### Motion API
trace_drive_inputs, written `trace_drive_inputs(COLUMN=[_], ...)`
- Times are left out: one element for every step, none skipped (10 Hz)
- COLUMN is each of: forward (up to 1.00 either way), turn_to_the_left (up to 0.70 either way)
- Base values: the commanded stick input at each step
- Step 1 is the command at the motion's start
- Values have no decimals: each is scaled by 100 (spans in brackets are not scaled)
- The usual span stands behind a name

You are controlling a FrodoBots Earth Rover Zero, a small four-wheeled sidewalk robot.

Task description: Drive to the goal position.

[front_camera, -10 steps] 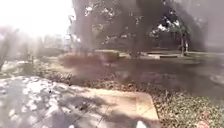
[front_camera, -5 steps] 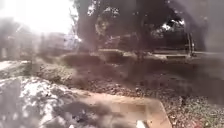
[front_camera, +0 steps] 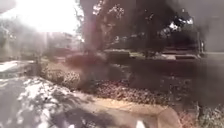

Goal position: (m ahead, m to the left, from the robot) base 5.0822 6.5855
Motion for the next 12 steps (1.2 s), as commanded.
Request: trace_drive_inputs(forward=[50,50,50,50,50,40,0,0,0,0,0,0], turn_to_the_left=[50,50,50,50,50,50,50,50,50,50,50,50])
